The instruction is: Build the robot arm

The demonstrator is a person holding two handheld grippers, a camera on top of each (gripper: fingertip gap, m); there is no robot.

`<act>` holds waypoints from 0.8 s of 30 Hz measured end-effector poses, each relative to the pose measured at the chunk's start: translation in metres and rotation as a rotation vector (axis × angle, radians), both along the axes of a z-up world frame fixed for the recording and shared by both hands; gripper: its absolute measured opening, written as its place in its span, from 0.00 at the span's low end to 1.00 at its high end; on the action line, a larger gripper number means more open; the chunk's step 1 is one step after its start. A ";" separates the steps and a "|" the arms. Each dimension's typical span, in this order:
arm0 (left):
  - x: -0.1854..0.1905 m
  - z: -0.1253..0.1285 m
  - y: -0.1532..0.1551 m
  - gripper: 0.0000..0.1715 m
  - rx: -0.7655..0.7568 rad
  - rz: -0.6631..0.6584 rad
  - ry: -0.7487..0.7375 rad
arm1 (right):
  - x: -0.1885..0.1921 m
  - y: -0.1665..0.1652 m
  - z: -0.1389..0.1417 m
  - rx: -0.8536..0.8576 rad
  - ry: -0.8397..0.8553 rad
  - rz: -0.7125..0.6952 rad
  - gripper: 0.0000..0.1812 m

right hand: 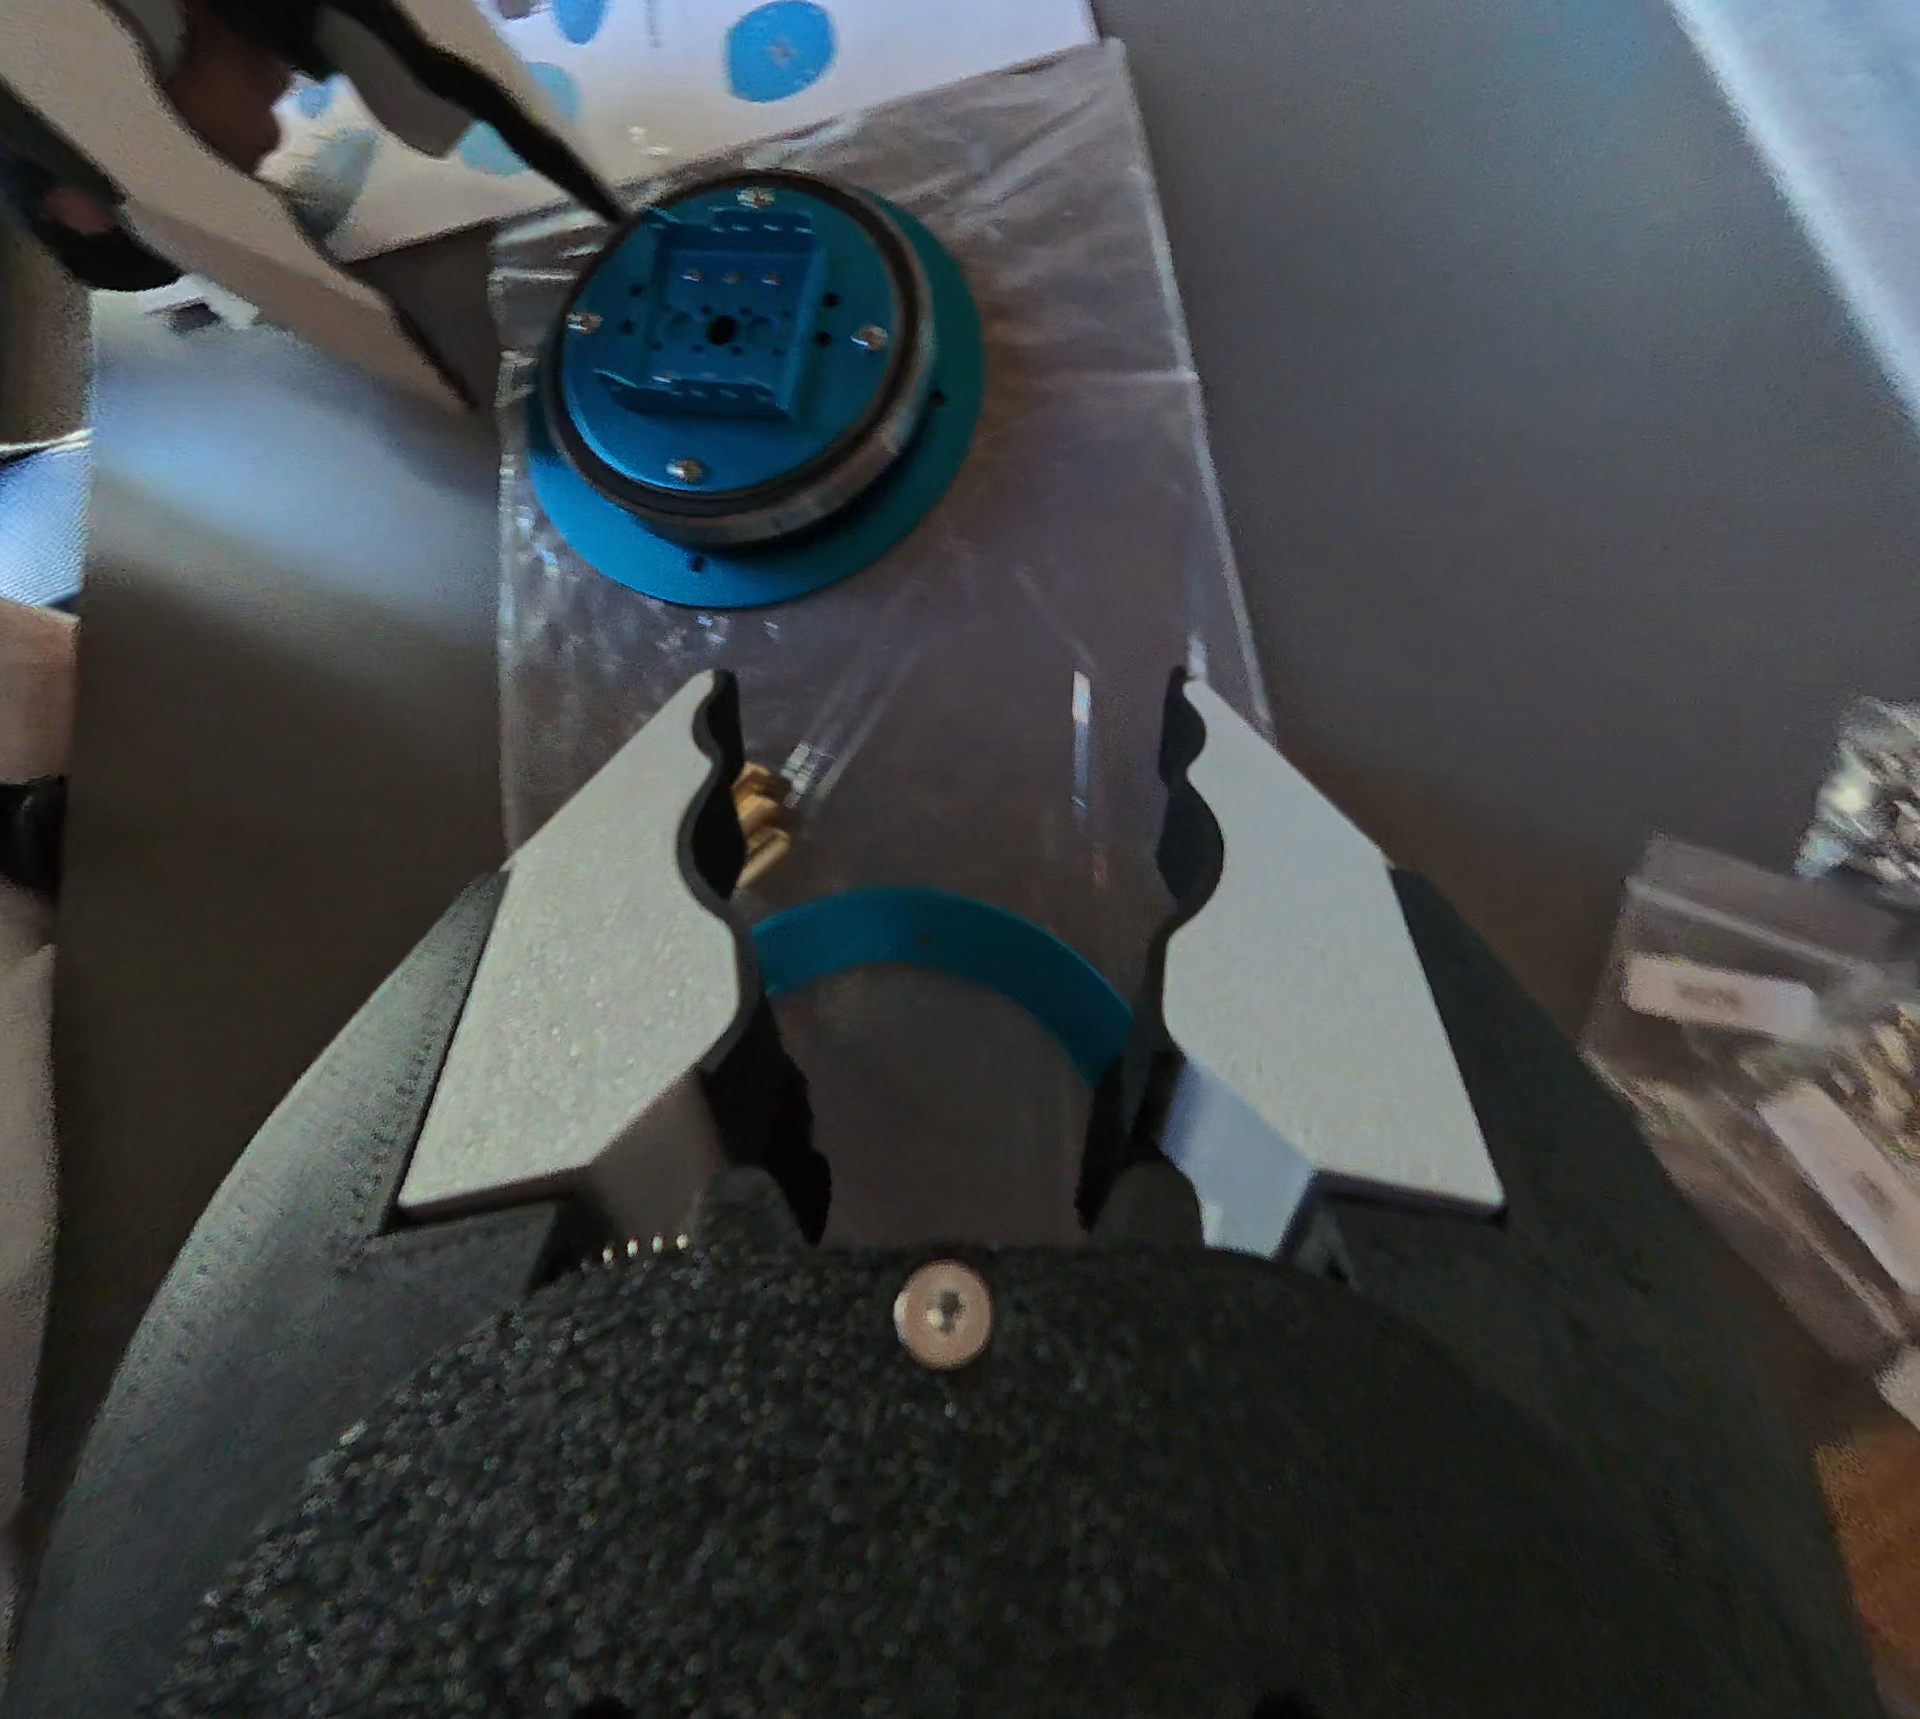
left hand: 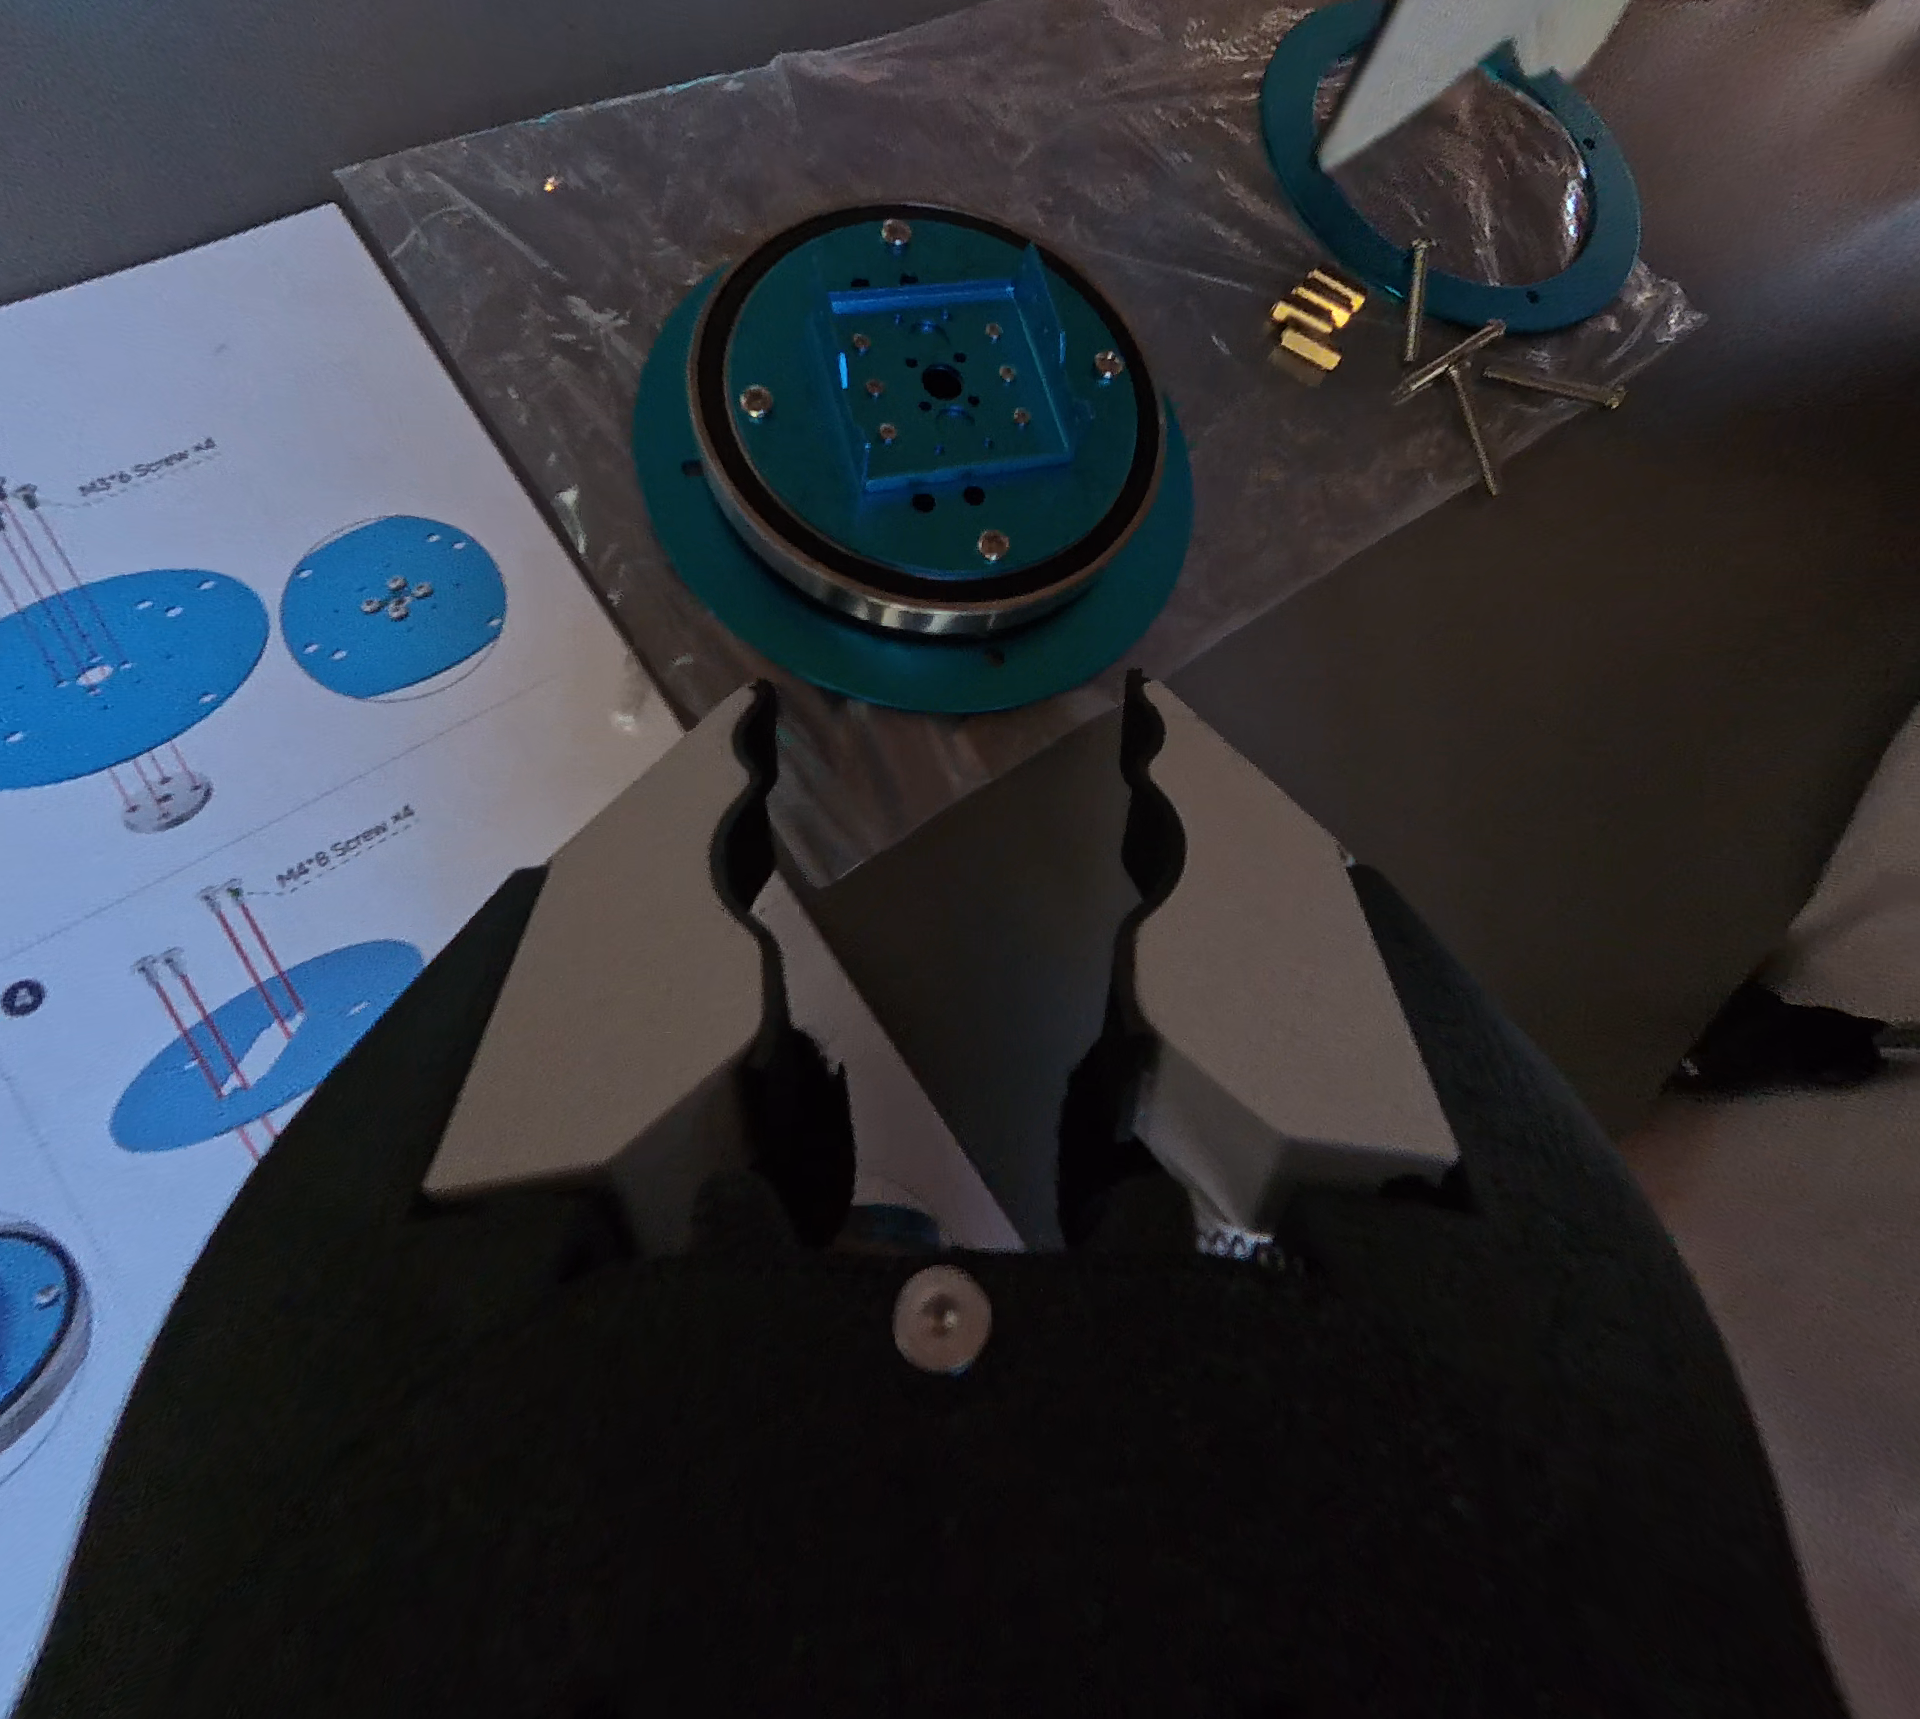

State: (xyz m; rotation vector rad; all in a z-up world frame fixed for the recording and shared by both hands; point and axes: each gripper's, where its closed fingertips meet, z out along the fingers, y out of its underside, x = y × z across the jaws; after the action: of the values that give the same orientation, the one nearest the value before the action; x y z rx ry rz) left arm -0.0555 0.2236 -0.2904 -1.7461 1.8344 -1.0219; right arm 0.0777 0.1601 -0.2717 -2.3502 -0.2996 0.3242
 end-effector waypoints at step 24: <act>0.024 0.005 -0.007 0.39 0.052 -0.065 -0.046 | -0.066 0.018 -0.017 -0.042 0.041 0.248 0.41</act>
State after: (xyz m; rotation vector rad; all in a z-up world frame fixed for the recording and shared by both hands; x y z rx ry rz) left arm -0.0315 0.2161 -0.2856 -1.6296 1.8830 -1.0211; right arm 0.0112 0.1777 -0.2890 -2.3463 -0.5713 0.5008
